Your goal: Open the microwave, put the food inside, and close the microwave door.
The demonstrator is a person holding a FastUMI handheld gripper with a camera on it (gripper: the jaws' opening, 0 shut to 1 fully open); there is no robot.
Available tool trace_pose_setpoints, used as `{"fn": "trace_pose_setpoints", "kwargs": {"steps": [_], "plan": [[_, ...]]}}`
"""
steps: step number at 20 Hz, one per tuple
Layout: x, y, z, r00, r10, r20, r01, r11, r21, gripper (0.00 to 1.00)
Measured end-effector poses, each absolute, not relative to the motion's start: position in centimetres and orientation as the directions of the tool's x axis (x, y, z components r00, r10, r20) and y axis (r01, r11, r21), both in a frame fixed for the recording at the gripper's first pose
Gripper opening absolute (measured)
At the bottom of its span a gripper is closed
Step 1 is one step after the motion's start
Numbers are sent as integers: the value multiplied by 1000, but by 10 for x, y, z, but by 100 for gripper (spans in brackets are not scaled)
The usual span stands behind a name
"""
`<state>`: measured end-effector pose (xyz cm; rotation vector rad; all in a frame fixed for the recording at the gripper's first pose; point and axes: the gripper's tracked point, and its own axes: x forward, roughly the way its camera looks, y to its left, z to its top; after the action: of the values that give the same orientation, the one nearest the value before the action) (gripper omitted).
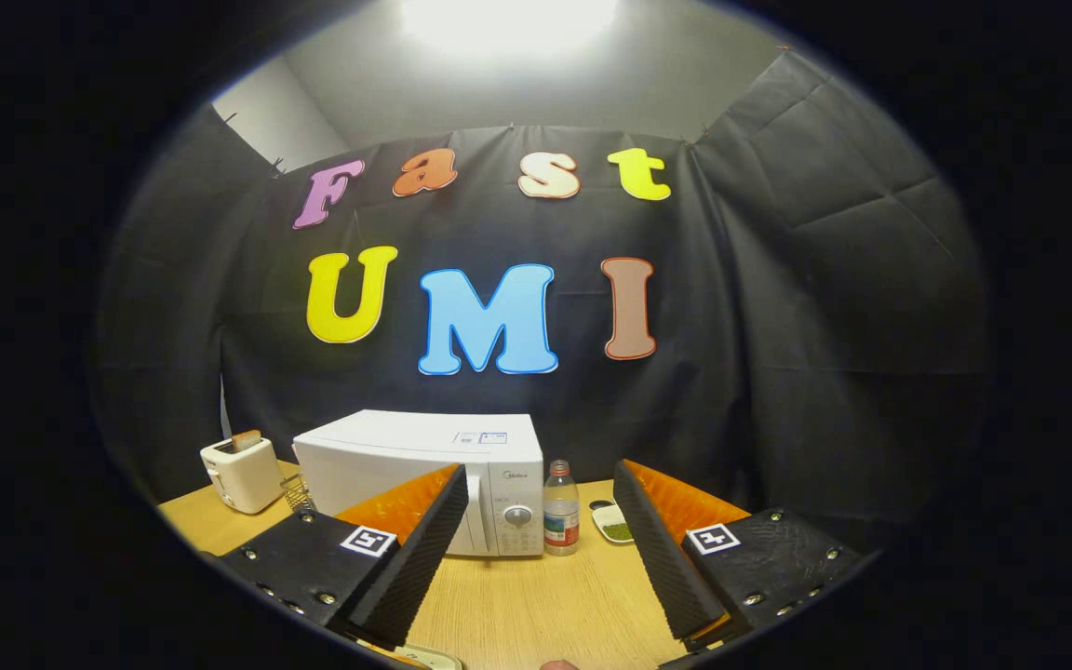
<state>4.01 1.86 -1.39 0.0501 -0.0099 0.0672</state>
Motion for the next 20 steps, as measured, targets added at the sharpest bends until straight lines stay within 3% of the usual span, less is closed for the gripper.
{"fn": "trace_pose_setpoints", "kwargs": {"steps": [20], "plan": [[187,99,-116,975,186,-122,-185,983,16,98]]}}
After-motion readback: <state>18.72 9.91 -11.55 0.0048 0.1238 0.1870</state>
